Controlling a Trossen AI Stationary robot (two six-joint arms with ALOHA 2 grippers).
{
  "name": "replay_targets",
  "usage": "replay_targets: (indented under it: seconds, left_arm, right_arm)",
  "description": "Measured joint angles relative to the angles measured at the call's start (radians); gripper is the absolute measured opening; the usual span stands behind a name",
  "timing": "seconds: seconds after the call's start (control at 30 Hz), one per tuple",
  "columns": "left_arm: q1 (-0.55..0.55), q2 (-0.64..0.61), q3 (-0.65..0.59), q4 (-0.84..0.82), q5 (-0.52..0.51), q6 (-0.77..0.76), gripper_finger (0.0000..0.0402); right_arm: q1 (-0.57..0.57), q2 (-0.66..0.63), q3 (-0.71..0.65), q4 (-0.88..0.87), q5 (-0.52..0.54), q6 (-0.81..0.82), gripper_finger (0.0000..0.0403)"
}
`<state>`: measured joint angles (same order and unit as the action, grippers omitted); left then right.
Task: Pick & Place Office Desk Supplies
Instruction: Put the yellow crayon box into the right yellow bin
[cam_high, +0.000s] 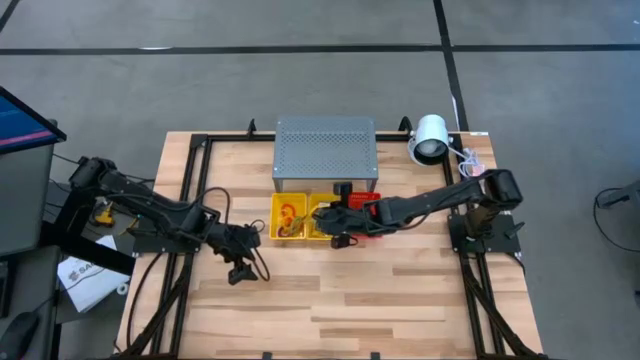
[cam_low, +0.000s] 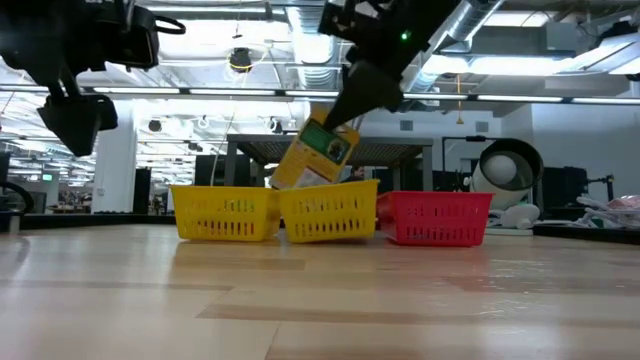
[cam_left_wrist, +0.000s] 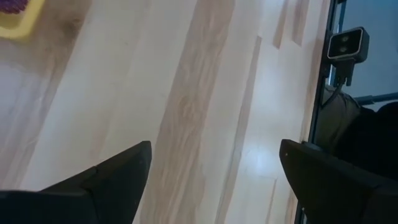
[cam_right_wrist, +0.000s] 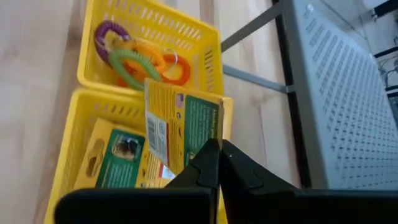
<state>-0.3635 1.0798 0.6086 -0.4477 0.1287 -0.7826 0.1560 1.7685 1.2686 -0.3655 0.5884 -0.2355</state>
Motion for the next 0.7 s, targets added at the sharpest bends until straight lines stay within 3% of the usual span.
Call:
replay_targets:
  seconds: [0.47, 0.7]
  left_arm:
    - [-0.035, 0.0, 0.0, 0.0, -0.007, 0.0, 0.0337]
    - [-0.035, 0.0, 0.0, 0.0, -0.008, 0.0, 0.0337]
  right_arm:
    - [0.041, -0.071, 0.0, -0.117, -0.037, 0.004, 0.0]
    - [0.04, -0.081, 0.0, -0.197, -0.1, 0.095, 0.0]
